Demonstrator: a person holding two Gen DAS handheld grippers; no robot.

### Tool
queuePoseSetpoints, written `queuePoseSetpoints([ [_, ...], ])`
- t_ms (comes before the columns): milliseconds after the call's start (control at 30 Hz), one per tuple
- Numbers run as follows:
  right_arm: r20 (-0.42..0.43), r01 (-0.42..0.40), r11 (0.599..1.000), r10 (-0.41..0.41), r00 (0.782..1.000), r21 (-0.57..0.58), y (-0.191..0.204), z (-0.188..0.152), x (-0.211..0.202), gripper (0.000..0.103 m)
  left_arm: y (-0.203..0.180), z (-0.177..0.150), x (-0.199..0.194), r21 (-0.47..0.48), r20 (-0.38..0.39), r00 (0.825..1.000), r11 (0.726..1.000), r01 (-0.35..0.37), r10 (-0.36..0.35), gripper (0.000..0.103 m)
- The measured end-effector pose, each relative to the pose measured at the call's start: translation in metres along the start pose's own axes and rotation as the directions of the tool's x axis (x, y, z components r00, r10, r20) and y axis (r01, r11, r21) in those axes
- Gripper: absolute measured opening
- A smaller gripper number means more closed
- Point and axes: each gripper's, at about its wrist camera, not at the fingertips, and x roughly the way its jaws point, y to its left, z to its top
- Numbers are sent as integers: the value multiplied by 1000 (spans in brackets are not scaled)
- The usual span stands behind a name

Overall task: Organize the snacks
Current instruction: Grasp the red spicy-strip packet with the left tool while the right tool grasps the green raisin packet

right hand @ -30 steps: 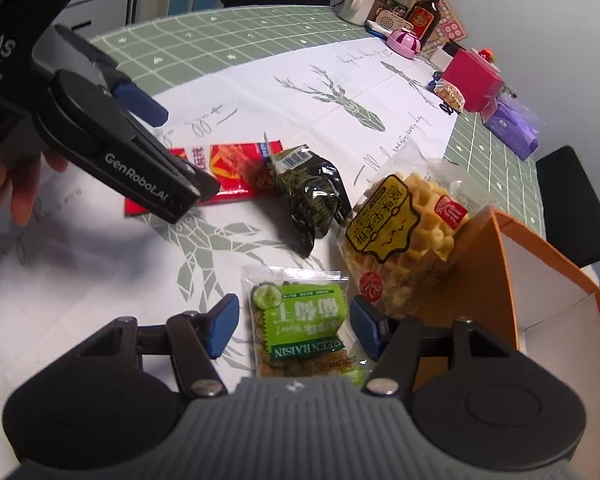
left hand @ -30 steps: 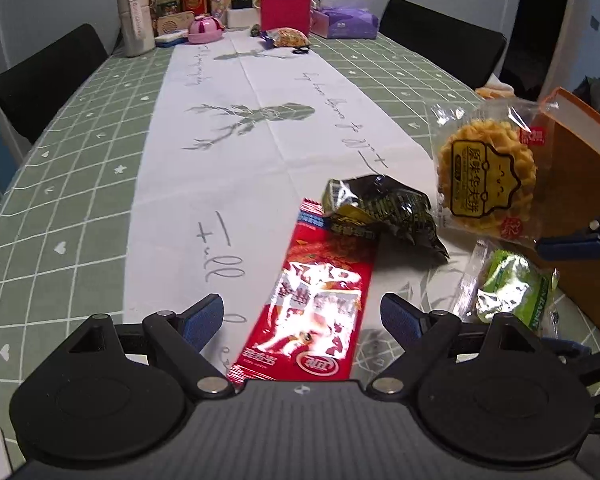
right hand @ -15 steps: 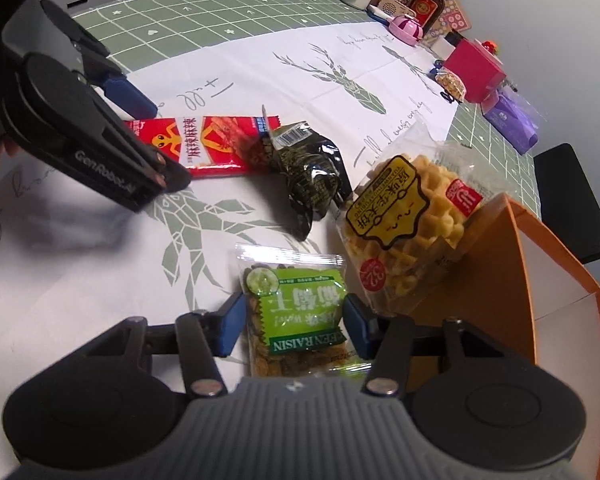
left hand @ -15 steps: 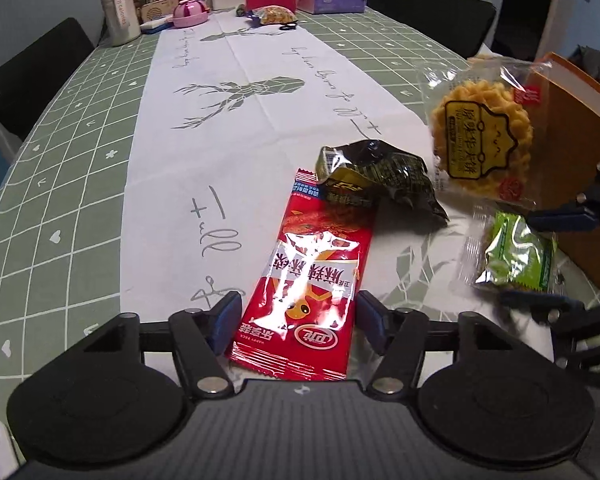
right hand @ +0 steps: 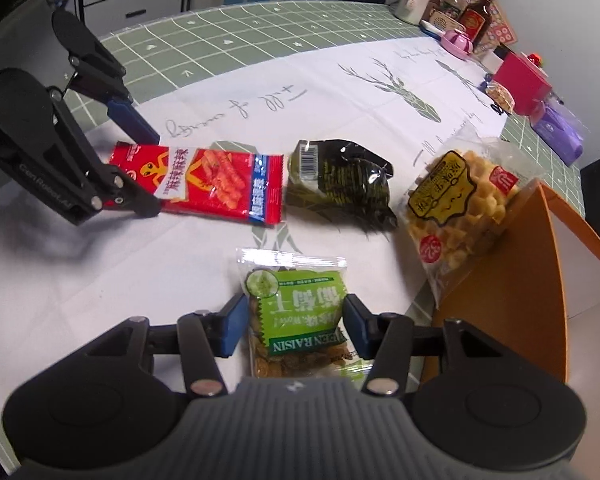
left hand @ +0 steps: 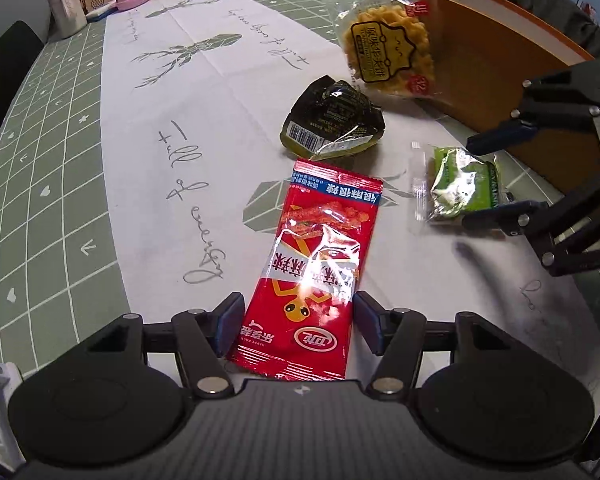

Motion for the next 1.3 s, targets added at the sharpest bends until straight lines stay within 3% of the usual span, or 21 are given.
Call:
queuePoseSetpoints([
  [33,-3,-2,1000,2,1000,14,-2,0,0,54,-1,-1,-1,7,13,1000,1000,-3,2,80],
  [200,-17,2,998,-1,1000,57,-10,2,5,59,-4,8,0,12,58,998,1000,-19,19,84],
  [333,-40,-26,997,29,999,76,-12,1,12,65,-6,14,5,20,62,998,1000,-18,17,84],
  [800,-78,-44,991,53,996,123,-17,1,22,65,-9,13,13,19,39,999,1000,-5,5,81],
  [867,-78,-51,989,63,995,140,-19,1,22,64,-9,13,13,16,46,999,1000,-9,8,78],
  [933,-79,-54,988,66,995,145,-19,1,22,60,-10,12,11,12,59,998,1000,2,-3,63],
  [1000,-83,-48,989,61,995,141,-18,1,21,55,-14,12,9,29,56,998,1000,-3,2,57],
  [1300,-71,-46,987,58,996,155,-20,1,13,48,-16,14,-6,52,77,997,999,-3,-1,52],
])
